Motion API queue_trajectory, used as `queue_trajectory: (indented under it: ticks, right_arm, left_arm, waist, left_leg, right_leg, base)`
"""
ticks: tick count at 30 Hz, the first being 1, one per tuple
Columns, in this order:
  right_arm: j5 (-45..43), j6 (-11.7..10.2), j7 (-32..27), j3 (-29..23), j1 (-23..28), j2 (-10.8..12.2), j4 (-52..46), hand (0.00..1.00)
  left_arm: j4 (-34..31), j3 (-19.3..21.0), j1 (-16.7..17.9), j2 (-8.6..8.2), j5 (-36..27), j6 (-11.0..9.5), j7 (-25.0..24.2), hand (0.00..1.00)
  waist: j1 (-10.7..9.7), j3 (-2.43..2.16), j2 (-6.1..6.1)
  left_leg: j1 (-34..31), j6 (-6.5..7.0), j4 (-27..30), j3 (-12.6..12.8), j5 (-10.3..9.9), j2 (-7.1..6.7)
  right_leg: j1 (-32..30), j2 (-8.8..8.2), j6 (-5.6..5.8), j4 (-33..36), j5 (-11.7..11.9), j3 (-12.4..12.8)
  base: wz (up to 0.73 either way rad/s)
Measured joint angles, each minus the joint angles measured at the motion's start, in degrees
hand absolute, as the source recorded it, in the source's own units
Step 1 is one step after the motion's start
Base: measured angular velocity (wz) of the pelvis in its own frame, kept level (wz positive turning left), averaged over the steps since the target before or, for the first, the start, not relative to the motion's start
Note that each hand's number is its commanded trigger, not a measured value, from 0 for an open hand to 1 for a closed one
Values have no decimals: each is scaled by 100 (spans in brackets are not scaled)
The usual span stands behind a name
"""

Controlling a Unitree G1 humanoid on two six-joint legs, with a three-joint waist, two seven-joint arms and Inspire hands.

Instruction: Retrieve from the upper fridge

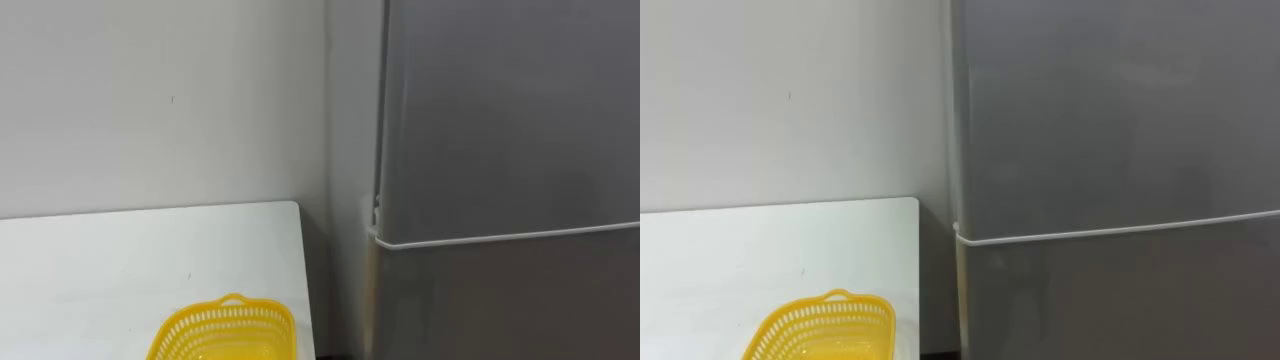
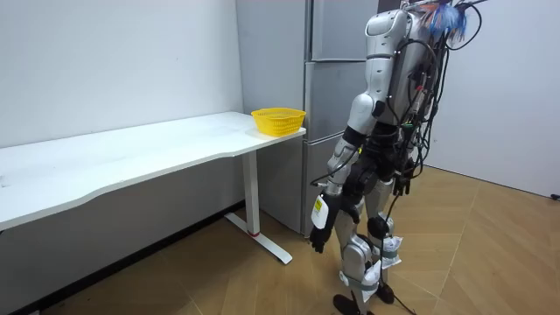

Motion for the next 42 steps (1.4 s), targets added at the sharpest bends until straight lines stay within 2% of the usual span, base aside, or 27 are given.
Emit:
queue_trajectory:
  ticks: [10,17,21,28,34,38,40,42]
  right_arm:
    - [-170,-5,-102,3,-38,0,2,0]
    - [-170,27,-121,2,-42,19,51,0]
    - [-192,60,-119,0,-46,24,106,0]
    - [-150,127,-103,-4,-99,26,254,0]
    - [10,117,-116,-45,-132,24,271,0]
    - [56,103,-183,-132,-153,25,293,0]
    - [67,74,-204,-256,-147,24,297,0]
    - [82,65,-231,-409,-135,13,291,0]
  left_arm:
    - [-51,-47,4,2,-103,-28,26,0]
    - [-45,-24,149,-2,-252,-17,28,0]
    - [-43,130,189,-39,-292,-16,21,0]
    - [-46,363,219,-53,-1090,-17,58,0]
    - [-3,715,349,-33,-2407,-51,567,0]
    - [189,1036,417,-22,-3766,-57,1084,0]
    - [139,1429,446,-47,-4512,-107,1318,0]
    - [-90,2015,408,-64,-5798,-325,1641,0]
  waist:
    - [20,0,-22]
    - [28,-3,-57]
    - [28,1,-81]
    - [37,1,-79]
    - [53,-1,-65]
    - [57,3,-52]
    - [72,2,-44]
    - [181,1,-39]
  left_leg:
    - [9,0,-32,55,0,2]
    - [99,0,-104,81,-1,1]
    - [104,0,-100,76,-1,0]
    - [98,-2,-48,52,-3,-5]
    - [99,-3,0,-4,-64,0]
    - [89,-2,21,-26,-63,-2]
    - [93,-3,15,-31,-63,-2]
    - [106,-4,6,-45,-62,-1]
  right_leg:
    - [-8,12,4,0,-3,65]
    - [19,17,14,0,-30,120]
    - [30,17,15,-2,-39,114]
    - [50,6,15,2,-50,88]
    - [93,-8,9,10,-75,-31]
    - [105,-10,9,1,-74,-54]
    - [112,-10,8,-4,-75,-63]
    - [122,-7,7,0,-76,-64]
  base:
    - [-1]
    - [-2]
    - [0]
    - [1]
    - [4]
    - [2]
    - [4]
    - [0]
